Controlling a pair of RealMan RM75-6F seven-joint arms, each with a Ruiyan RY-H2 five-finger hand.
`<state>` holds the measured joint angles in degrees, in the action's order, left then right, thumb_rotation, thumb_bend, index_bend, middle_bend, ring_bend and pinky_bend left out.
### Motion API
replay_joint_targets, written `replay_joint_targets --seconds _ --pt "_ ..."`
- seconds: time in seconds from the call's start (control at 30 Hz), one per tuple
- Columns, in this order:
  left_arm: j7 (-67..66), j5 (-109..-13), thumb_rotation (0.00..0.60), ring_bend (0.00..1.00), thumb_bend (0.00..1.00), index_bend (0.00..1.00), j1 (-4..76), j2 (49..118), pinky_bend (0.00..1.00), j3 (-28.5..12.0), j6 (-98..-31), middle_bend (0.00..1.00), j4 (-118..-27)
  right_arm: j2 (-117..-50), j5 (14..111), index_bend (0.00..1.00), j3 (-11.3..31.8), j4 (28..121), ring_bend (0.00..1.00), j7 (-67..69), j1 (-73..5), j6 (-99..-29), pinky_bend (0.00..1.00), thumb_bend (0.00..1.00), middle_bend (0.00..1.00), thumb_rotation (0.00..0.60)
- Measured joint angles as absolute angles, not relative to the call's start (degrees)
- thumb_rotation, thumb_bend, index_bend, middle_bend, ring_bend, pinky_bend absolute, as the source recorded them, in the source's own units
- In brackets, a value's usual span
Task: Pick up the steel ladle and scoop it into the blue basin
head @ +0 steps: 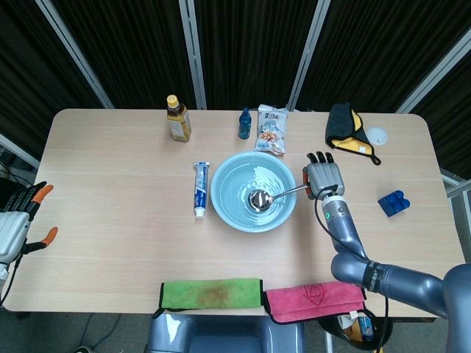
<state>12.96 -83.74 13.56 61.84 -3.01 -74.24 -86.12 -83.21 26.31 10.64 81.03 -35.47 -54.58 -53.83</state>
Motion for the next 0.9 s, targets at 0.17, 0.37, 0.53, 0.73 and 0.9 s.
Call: replay_joint_targets --seconds 0.17,0.37,0.53,0.73,0.9 --pt "13.23 -83.79 0.6 0.0 0.37 0.02 13.64 61.82 0.0 -2.98 -74.13 0.0 -86.09 -84.48 28.84 0.69 9.67 80.61 0.0 -33.68 -52.79 -55.1 0.0 0.76 0.09 0.6" --pt "13.9 -83.81 0.6 0.0 0.37 0.02 13.81 61.76 0.0 -3.04 -73.91 0.0 -85.87 -85.85 32.06 0.69 9.09 80.86 0.0 -32.5 -51.35 -57.28 0.0 0.76 0.09 0.6" --pt "14.67 -84.0 0.6 0.0 0.37 0.02 13.89 61.64 0.0 -3.02 -73.86 0.0 -85.67 -87.04 34.36 0.69 8.79 81.72 0.0 -31.92 -50.13 -59.44 0.0 0.76 0.09 0.6" --pt "15.79 -84.36 0.6 0.0 0.37 0.02 14.0 61.39 0.0 -2.9 -73.74 0.0 -85.44 -88.48 35.84 0.69 8.55 81.91 0.0 -31.67 -49.12 -60.66 0.0 0.76 0.09 0.6" --pt "16.67 -84.51 0.6 0.0 0.37 0.02 14.03 61.19 0.0 -2.86 -73.74 0.0 -85.13 -88.8 36.13 0.69 9.07 82.08 0.0 -32.51 -49.11 -60.96 0.0 0.76 0.09 0.6"
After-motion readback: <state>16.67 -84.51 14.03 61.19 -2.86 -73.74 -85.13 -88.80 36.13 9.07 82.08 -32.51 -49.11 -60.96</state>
